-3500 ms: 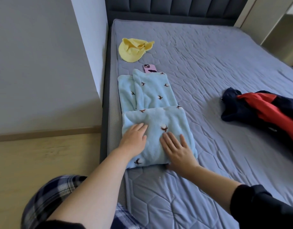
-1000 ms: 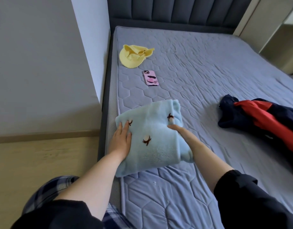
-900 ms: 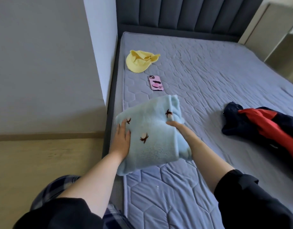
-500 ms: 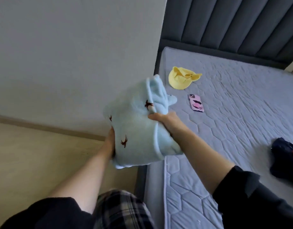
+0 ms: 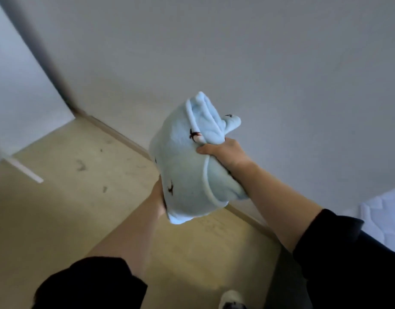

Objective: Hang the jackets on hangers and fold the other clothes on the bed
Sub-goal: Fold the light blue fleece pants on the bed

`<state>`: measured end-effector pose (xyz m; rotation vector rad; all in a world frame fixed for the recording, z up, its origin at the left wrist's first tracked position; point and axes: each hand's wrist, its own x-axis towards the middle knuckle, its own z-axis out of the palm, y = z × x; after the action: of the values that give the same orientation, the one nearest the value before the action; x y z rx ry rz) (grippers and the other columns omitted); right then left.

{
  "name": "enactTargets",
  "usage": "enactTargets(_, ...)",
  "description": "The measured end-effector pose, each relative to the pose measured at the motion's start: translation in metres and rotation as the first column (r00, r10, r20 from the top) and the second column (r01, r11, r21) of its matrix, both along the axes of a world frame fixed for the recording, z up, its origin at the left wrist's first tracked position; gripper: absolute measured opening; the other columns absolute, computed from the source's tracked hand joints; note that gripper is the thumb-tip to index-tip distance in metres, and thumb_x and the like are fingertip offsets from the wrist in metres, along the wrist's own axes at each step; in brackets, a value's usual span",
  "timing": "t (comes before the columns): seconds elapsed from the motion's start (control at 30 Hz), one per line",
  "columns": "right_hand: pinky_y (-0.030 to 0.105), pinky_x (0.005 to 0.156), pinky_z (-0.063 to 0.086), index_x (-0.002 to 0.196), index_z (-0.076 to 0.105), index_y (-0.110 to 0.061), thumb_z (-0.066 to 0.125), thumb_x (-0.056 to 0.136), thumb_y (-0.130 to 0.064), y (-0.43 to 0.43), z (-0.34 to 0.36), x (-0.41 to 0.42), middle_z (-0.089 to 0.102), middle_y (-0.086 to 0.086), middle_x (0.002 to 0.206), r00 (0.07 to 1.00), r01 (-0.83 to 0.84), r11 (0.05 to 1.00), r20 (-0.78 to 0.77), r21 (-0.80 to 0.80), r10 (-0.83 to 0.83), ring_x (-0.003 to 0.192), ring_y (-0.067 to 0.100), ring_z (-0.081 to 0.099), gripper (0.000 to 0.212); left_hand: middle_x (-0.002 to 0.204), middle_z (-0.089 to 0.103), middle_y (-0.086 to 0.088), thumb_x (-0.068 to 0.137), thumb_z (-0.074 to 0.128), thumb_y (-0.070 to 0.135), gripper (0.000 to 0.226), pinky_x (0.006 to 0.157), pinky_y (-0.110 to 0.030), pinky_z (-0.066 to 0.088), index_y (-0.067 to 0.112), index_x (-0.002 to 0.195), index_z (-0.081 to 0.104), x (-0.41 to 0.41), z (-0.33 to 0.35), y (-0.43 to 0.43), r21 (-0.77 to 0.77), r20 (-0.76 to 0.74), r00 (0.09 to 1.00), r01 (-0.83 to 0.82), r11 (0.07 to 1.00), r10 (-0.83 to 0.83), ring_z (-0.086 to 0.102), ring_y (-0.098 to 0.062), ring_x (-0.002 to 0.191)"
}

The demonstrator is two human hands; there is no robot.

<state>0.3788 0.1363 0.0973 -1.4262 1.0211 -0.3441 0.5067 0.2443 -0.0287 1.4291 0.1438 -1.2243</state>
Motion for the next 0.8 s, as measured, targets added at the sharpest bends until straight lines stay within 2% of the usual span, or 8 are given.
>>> enactTargets(0.13,0.028,0.063,0.054,0.1,0.066,-0.019,0.081,0.067,-0.029,0.015,0.074,0.043,0.073,0.003,0.091,0.999,-0.024,0.995,0.031,0.1,0.021,0.079,0.018,0.071,0.038,0.096,0.072,-0.007,0.086,0.054,0.062,0.051,0.065,-0.034,0.05,0.021,0.115,0.062,0.049,0.089,0.038,-0.008,-0.122,0.991,-0.052,0.999,0.05,0.066,-0.028,0.089)
enactTargets(0.23,0.043,0.082,0.056,0.111,0.064,-0.015,0.081,0.067,-0.03,0.031,0.145,0.073,0.073,0.01,0.098,0.998,-0.05,0.98,0.058,0.195,0.04,0.087,0.029,0.071,0.049,0.089,0.075,-0.004,0.063,0.062,0.08,0.067,0.059,-0.036,0.056,0.027,0.104,0.068,0.083,0.16,0.082,0.02,-0.12,0.992,-0.044,0.999,0.046,0.072,-0.026,0.072)
enactTargets(0.33,0.043,0.072,0.058,0.115,0.063,-0.015,0.079,0.069,-0.033,0.053,0.219,0.108,0.073,0.015,0.097,0.986,-0.148,0.935,0.124,0.323,0.113,0.085,0.034,0.071,0.052,0.079,0.075,0.0,0.037,0.077,0.077,0.082,0.063,-0.037,0.056,0.029,0.103,0.067,0.116,0.227,0.133,0.071,-0.202,0.967,-0.143,0.987,0.154,0.071,-0.023,0.068)
enactTargets(0.4,0.048,0.075,0.057,0.118,0.061,-0.015,0.078,0.068,-0.033,0.071,0.264,0.136,0.072,0.019,0.101,0.973,-0.212,0.901,0.168,0.38,0.158,0.089,0.037,0.07,0.056,0.069,0.073,-0.002,0.048,0.079,0.07,0.076,0.069,-0.04,0.055,0.025,0.108,0.064,0.138,0.275,0.167,0.068,-0.137,0.972,-0.182,0.981,0.19,0.071,-0.025,0.068)
enactTargets(0.47,0.054,0.085,0.053,0.124,0.058,-0.013,0.078,0.068,-0.033,0.09,0.303,0.167,0.069,0.022,0.108,0.961,-0.264,0.879,0.185,0.397,0.206,0.096,0.041,0.067,0.062,0.075,0.074,-0.01,0.051,0.081,0.068,0.068,0.073,-0.05,0.054,0.02,0.098,0.072,0.16,0.322,0.204,0.053,-0.144,0.971,-0.185,0.981,0.191,0.071,-0.035,0.073)
enactTargets(0.53,0.052,0.08,0.053,0.122,0.06,-0.011,0.077,0.068,-0.032,0.111,0.336,0.197,0.068,0.023,0.108,0.936,-0.339,0.851,0.233,0.402,0.263,0.096,0.042,0.067,0.06,0.096,0.073,-0.011,0.05,0.08,0.072,0.062,0.079,-0.054,0.051,0.024,0.089,0.077,0.18,0.364,0.24,-0.104,-0.193,0.975,-0.132,0.986,0.111,0.069,-0.04,0.088)
enactTargets(0.63,0.052,0.079,0.052,0.121,0.063,-0.011,0.078,0.067,-0.031,0.143,0.371,0.236,0.066,0.025,0.112,0.894,-0.435,0.802,0.299,0.41,0.333,0.099,0.044,0.065,0.06,0.12,0.066,-0.011,0.061,0.071,0.076,0.071,0.087,-0.053,0.048,0.026,0.112,0.071,0.209,0.414,0.289,-0.283,-0.171,0.984,-0.005,0.959,-0.045,0.064,-0.038,0.104)
enactTargets(0.8,0.049,0.077,0.053,0.115,0.068,-0.008,0.079,0.066,-0.029,0.181,0.396,0.296,0.066,0.025,0.113,0.831,-0.542,0.738,0.386,0.401,0.4,0.097,0.043,0.066,0.055,0.129,0.056,-0.024,0.062,0.053,0.089,0.103,0.088,-0.046,0.048,0.013,0.132,0.057,0.252,0.454,0.339,-0.257,-0.146,0.979,0.104,0.961,-0.145,0.059,-0.041,0.109)
